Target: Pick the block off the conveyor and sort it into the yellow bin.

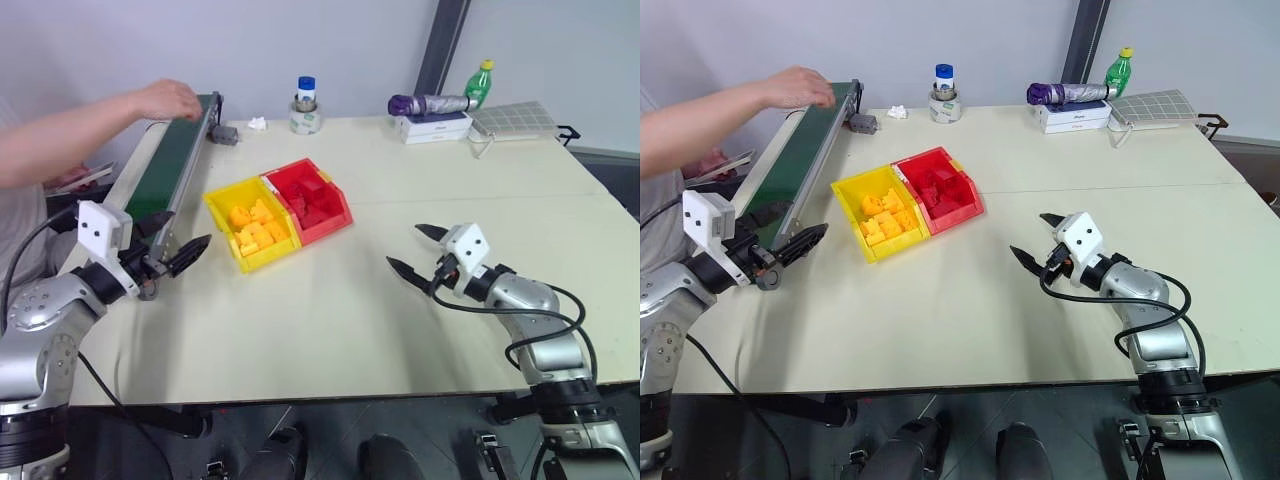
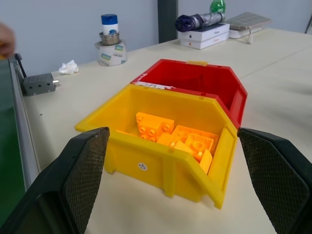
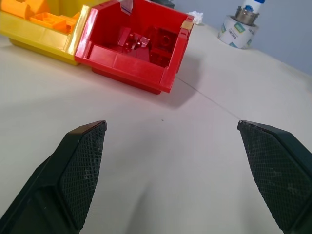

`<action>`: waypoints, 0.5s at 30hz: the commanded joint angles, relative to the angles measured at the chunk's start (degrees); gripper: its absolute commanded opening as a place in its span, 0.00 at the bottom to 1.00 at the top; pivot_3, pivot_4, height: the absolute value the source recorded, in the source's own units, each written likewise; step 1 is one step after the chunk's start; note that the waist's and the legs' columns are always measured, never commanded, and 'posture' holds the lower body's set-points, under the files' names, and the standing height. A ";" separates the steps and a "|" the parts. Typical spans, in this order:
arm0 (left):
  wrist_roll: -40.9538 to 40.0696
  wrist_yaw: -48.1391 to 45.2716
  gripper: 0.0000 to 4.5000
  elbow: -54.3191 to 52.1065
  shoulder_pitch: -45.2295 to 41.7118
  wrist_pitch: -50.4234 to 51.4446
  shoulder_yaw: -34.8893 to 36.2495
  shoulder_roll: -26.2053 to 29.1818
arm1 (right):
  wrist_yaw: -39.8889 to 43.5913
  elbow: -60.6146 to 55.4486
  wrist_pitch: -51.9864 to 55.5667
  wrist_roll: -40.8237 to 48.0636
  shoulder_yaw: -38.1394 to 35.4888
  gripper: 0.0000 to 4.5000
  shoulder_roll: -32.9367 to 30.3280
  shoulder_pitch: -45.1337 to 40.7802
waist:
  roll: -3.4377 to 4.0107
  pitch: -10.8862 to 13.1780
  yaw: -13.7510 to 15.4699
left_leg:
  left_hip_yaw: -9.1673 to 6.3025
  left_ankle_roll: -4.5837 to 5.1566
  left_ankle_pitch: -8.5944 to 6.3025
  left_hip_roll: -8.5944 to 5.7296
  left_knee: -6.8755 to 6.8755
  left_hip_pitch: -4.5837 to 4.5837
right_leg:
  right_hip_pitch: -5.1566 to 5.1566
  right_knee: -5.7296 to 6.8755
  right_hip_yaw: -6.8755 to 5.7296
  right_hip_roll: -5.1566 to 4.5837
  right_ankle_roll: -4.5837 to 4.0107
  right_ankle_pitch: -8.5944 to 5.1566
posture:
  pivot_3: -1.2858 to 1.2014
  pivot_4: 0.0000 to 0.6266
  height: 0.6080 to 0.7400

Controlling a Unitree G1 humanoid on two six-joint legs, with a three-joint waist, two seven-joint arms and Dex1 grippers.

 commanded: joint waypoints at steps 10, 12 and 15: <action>4.09 1.47 0.98 0.03 0.66 -4.55 0.77 0.52 | 0.12 -0.60 -1.06 0.93 -0.83 1.00 0.32 -0.82 | 0.00 0.00 0.00 | 0.02 0.00 0.00 0.01 0.00 0.00 | 0.00 0.00 0.01 -0.01 0.00 0.00 | 0.52 0.24 1.00; 3.72 1.08 0.98 0.01 1.29 -5.07 1.47 0.31 | 0.20 -0.79 -1.04 0.97 -0.75 1.00 0.37 -0.46 | 0.00 0.00 -0.03 | 0.03 0.00 0.00 0.01 0.00 0.00 | 0.00 0.00 0.02 0.00 0.00 0.00 | 0.52 0.24 1.00; 4.41 1.04 0.98 0.07 2.30 -6.06 1.58 0.66 | 0.27 -0.79 -1.05 0.96 -0.70 1.00 0.41 -0.44 | 0.00 0.00 0.00 | 0.04 0.00 0.00 0.01 0.00 0.00 | -0.01 0.00 0.03 0.00 0.00 0.00 | 0.52 0.24 1.00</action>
